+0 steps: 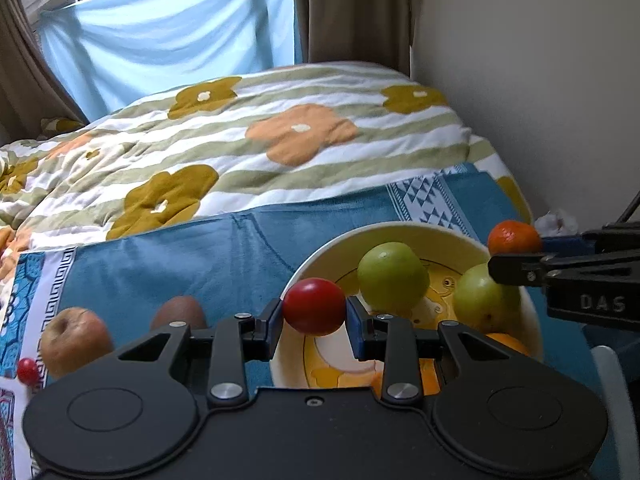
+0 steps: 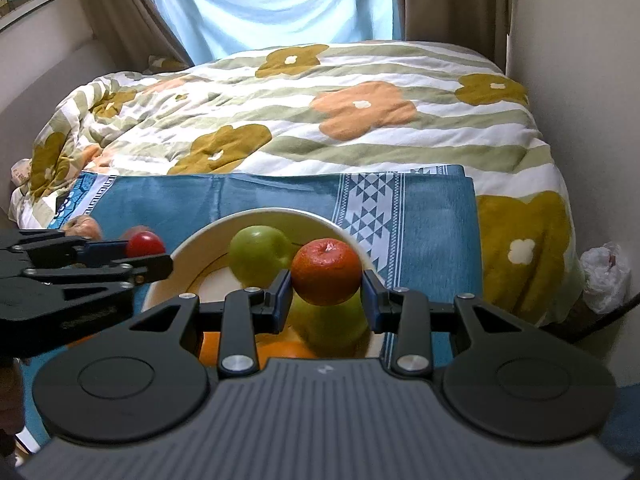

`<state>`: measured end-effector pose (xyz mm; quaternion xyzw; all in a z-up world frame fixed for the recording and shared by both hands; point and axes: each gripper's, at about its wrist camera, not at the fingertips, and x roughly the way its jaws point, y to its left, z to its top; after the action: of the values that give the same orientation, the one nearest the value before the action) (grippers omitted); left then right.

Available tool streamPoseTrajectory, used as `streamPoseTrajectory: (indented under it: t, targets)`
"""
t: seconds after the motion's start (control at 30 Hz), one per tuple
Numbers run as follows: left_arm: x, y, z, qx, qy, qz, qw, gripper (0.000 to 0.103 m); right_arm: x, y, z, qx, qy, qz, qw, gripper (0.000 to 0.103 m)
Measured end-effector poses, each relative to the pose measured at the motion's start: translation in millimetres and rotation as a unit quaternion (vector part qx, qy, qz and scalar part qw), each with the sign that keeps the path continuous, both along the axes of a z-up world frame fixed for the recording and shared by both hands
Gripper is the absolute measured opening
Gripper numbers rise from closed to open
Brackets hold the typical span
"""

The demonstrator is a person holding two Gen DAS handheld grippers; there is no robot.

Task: Organize fruits
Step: 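Carry both fruits to the white bowl and open the left tool inside it, then lower the tangerine into the white bowl and open the right tool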

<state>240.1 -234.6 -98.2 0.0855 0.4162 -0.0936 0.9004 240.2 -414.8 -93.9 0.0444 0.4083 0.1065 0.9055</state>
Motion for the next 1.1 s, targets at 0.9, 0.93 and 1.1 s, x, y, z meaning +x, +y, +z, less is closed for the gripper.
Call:
streamPoseTrajectory:
  t: [0.9,0.93,1.1]
  targets:
    - [-26.5,20.5,12.5,-0.008,-0.007,0.023,0.9997,0.076,32.4,9.9,-11.6,0.003,-0.005,0.045,0.999,0.051]
    - [-28.3,21.7,12.6,-0.008,-0.009,0.024,0.9996,0.076,34.2,10.9,-13.7,0.002,-0.005,0.047,0.999,0.051]
    - [-29.5,26.1,10.0,-0.005,-0.009,0.034,0.9994,0.076,37.8,12.4,-20.1,0.003,0.0,0.052,0.999,0.051]
